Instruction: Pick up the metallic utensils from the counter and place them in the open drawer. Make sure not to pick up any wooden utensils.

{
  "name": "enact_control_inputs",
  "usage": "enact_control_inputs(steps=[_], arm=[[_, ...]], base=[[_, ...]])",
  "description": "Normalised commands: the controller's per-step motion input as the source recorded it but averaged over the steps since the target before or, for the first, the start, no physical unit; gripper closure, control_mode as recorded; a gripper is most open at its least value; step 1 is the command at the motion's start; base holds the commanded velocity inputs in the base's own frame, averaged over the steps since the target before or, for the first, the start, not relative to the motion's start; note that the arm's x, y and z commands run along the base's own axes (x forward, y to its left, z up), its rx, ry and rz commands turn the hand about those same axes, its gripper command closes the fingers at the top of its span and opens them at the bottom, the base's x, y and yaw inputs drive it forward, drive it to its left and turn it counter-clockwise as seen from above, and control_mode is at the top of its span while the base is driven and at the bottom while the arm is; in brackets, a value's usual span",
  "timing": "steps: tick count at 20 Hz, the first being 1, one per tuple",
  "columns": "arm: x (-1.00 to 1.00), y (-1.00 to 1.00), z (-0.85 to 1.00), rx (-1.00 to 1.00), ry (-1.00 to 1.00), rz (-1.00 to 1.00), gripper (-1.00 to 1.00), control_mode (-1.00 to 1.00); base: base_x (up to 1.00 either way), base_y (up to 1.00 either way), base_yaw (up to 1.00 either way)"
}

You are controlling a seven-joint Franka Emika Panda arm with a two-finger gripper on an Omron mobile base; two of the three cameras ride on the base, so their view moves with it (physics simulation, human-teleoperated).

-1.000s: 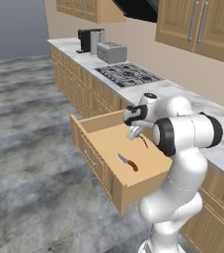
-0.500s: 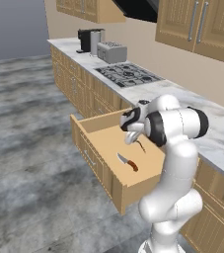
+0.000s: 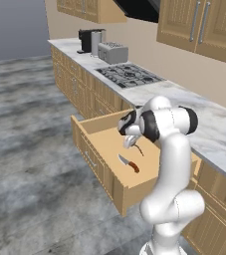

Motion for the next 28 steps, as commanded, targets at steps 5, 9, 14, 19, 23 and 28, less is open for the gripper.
enact_control_inputs(steps=[5, 9, 14, 19, 23, 28], arm=[[0.43, 0.00, -0.42, -0.01, 0.02, 0.00, 1.00, -1.00], [0.47, 0.00, -0.42, -0.01, 0.01, 0.00, 1.00, -1.00], [0.49, 0.00, -0.42, -0.01, 0.01, 0.00, 1.00, -1.00], [0.49, 0.00, -0.42, -0.01, 0.01, 0.00, 1.00, -1.00], [0.48, 0.00, -0.42, -0.01, 0.02, 0.00, 1.00, -1.00], [0.45, 0.00, -0.33, -0.01, 0.03, 0.00, -1.00, -1.00]], base=[[0.00, 0.00, 0.00], [0.00, 0.00, 0.00], [0.00, 0.00, 0.00], [0.00, 0.00, 0.00], [0.00, 0.00, 0.00], [0.00, 0.00, 0.00]])
